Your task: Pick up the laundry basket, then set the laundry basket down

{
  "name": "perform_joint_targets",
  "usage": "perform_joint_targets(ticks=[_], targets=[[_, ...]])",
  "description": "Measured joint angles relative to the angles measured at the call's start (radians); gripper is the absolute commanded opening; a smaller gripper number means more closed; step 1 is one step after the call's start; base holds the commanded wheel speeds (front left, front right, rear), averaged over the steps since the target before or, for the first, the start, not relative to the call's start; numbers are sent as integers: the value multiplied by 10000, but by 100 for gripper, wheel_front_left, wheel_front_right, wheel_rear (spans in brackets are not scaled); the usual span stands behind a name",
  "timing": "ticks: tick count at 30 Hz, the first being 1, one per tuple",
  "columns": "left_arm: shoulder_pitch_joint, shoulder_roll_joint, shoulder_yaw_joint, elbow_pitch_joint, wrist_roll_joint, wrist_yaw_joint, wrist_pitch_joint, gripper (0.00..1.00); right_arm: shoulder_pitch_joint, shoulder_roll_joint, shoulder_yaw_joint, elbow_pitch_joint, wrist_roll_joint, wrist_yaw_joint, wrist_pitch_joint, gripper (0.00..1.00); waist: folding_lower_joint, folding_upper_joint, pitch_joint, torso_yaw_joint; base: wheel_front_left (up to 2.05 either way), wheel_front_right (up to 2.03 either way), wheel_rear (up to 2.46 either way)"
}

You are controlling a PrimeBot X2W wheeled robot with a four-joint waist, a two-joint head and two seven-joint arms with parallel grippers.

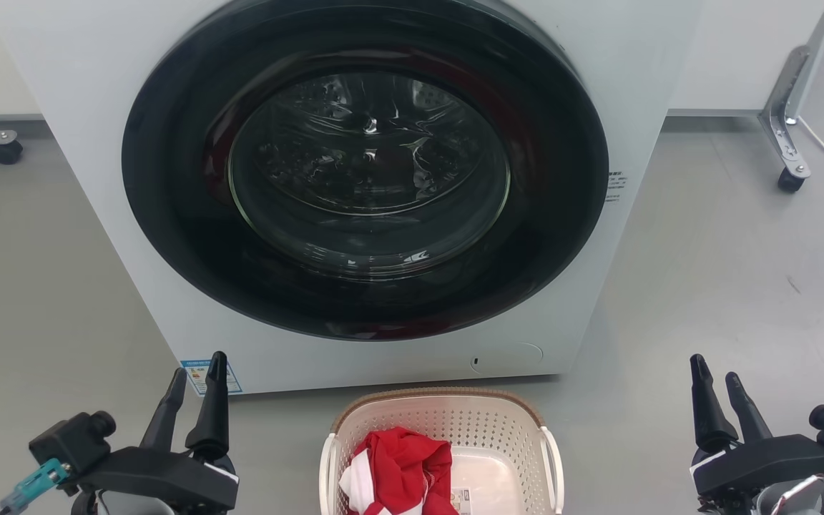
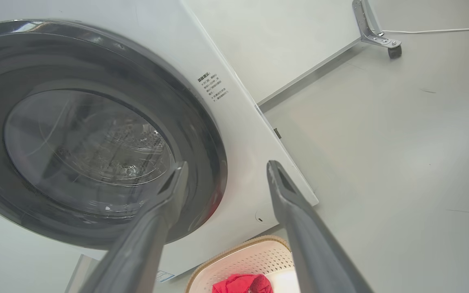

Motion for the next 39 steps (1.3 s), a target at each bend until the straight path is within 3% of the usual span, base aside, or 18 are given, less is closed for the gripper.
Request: perform_joint_targets(ticks=[12,39], targets=[[23,209,-435,-336,2205,520,-430,100,-23,-234,431,-98,-2136,-422,-433,100,0,0,39,-14,0,0,0],[500,240,-848,-917,6080,1233,-1461,100,210,-351,932,-295,-5808,-1126,-1415,100,0,0,76,-32,0,0,0]])
